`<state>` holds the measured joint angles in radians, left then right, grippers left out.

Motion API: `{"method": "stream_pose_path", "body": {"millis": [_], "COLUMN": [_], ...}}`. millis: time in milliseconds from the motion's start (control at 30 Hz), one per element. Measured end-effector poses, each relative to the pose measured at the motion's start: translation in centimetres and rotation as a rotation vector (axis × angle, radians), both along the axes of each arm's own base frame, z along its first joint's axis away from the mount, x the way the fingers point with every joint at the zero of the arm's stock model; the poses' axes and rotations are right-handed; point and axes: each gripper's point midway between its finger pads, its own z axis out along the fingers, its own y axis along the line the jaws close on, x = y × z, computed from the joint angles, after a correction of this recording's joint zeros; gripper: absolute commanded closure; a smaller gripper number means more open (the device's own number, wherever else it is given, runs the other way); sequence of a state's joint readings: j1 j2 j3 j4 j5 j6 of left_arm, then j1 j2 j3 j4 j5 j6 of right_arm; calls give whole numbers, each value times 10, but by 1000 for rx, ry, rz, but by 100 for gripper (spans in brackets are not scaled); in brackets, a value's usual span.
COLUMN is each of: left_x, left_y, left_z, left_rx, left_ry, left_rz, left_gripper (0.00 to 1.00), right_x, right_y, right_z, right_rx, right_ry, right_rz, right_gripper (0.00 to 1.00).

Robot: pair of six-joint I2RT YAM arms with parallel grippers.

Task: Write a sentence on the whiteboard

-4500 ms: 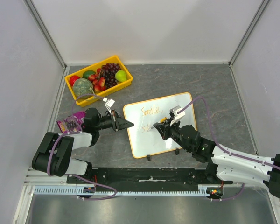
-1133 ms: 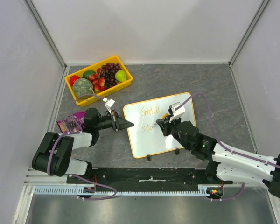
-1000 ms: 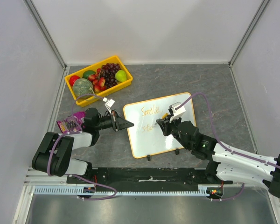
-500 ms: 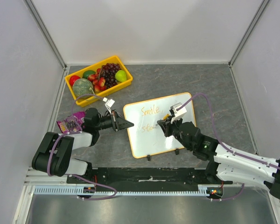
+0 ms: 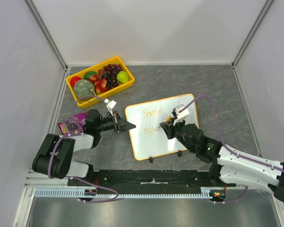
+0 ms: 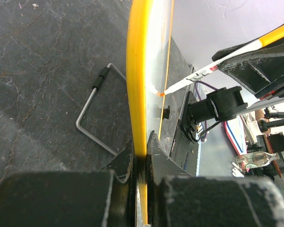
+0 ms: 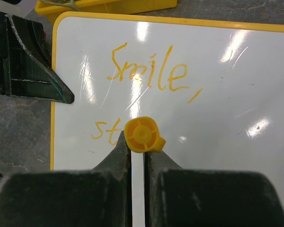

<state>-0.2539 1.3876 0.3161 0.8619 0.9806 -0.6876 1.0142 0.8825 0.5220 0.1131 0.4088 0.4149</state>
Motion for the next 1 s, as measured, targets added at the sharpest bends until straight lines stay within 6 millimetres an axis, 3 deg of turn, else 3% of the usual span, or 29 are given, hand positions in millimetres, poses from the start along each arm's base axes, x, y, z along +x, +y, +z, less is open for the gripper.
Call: {"method": "stream_pose_path", "body": {"millis": [400, 1000], "left_x": [0, 0], "left_y": [0, 0], "left_z": [0, 0], "left_rx": [-1, -1], "left_ry": [-2, -2], "left_rz": [-1, -1], "left_gripper": [98, 98], "right_x": [6, 9], "right_y": [-5, -7], "right_z": [11, 10], "right_rx": [-9, -5], "right_ry": [-29, -25], "right_rz": [-33, -61], "right_gripper": [100, 100]}}
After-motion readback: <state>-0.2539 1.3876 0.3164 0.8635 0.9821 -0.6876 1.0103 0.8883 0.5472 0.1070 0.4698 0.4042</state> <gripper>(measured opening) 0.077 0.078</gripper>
